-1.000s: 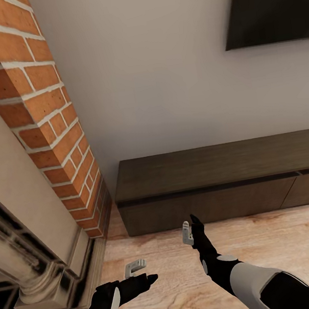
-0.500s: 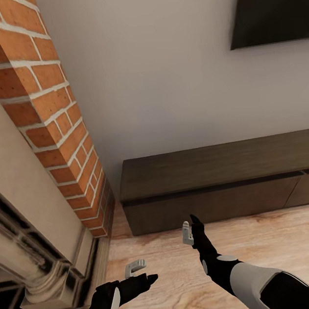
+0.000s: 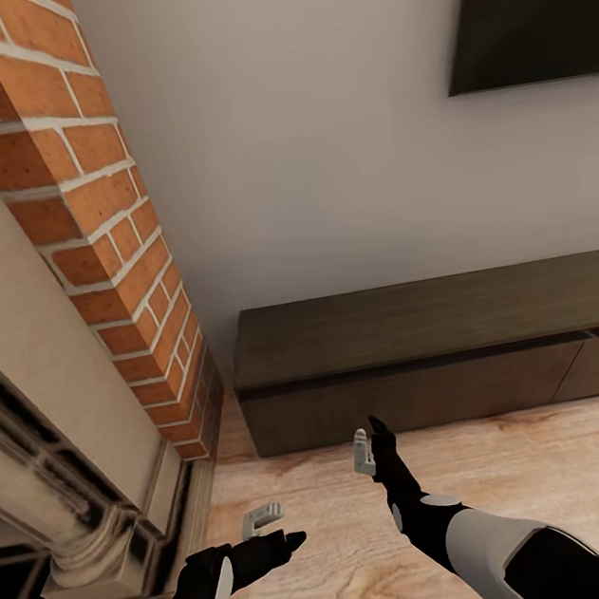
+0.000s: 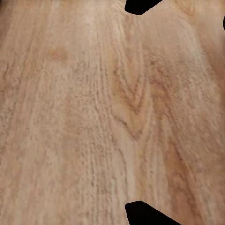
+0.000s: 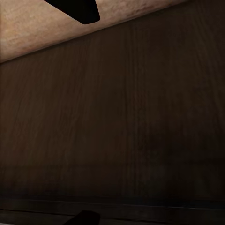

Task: Place each of the two pumpkins and all three candles from the living room inside a cabinet in the living room (use any cabinet), then make sure every cabinet is closed, and position the cauldron so it is next to a table in the living room.

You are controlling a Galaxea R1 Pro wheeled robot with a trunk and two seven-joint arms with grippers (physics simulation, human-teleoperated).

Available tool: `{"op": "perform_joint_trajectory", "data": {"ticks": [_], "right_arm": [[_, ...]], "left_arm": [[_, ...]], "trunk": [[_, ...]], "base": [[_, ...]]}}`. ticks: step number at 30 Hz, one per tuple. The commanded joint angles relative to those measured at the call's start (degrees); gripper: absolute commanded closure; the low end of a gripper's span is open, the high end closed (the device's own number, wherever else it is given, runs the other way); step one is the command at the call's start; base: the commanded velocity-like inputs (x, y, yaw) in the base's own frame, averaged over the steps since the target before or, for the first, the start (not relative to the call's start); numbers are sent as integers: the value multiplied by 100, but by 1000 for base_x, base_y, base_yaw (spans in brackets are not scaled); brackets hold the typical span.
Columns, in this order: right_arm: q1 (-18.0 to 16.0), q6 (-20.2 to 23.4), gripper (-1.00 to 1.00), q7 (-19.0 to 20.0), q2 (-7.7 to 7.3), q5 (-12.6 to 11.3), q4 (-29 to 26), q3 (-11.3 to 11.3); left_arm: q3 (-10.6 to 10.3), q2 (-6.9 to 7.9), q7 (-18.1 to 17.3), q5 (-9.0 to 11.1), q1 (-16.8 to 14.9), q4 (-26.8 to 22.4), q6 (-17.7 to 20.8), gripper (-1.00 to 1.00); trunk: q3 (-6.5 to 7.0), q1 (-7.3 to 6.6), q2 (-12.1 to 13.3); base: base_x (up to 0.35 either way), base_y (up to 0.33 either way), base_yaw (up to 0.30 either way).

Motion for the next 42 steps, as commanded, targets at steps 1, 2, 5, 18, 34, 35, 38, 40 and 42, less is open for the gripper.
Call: {"op": "perform_joint_trajectory", "data": {"ticks": [1, 2, 5, 18, 34, 35, 38, 40, 42], "right_arm": [[-4, 27, -100, -23, 2, 37, 7, 1], [-4, 28, -100, -23, 2, 37, 7, 1], [-4, 29, -100, -23, 2, 39, 5, 1], [-4, 46, -100, -29, 2, 26, -2, -7], [-4, 39, -100, -32, 2, 6, -6, -16], [-4, 37, -100, -32, 2, 5, -5, -16], [-2, 33, -100, -30, 2, 5, -2, -16], [-1, 32, -100, -27, 2, 5, 11, -16], [-3, 35, -100, -25, 2, 4, 17, -16]], "left_arm": [[33, -9, -51, -48, -4, -7, 28, -100], [33, -9, -51, -48, -4, -8, 28, -100], [33, -9, -51, -48, -4, -10, 28, -100], [33, -9, -51, -48, -3, -5, 28, -100], [33, -9, -51, -48, -3, -4, 28, -100], [33, -9, -51, -48, -3, -4, 28, -100], [33, -9, -51, -48, -4, 2, 28, -100], [33, -9, -51, -48, -5, 7, 28, -100], [33, -9, -51, -48, -4, 13, 28, -100]], "trunk": [[-5, -1, -2], [-5, -1, -2], [-5, -1, -2], [-5, -1, -2], [-5, -1, -2], [-5, -1, -2], [-5, -1, -2], [-5, -1, -2], [-5, -1, -2]], "base": [[0, 0, 0], [0, 0, 0], [0, 0, 0], [0, 0, 0], [0, 0, 0], [0, 0, 0], [0, 0, -2], [0, 0, -59], [0, 0, -138]]}}
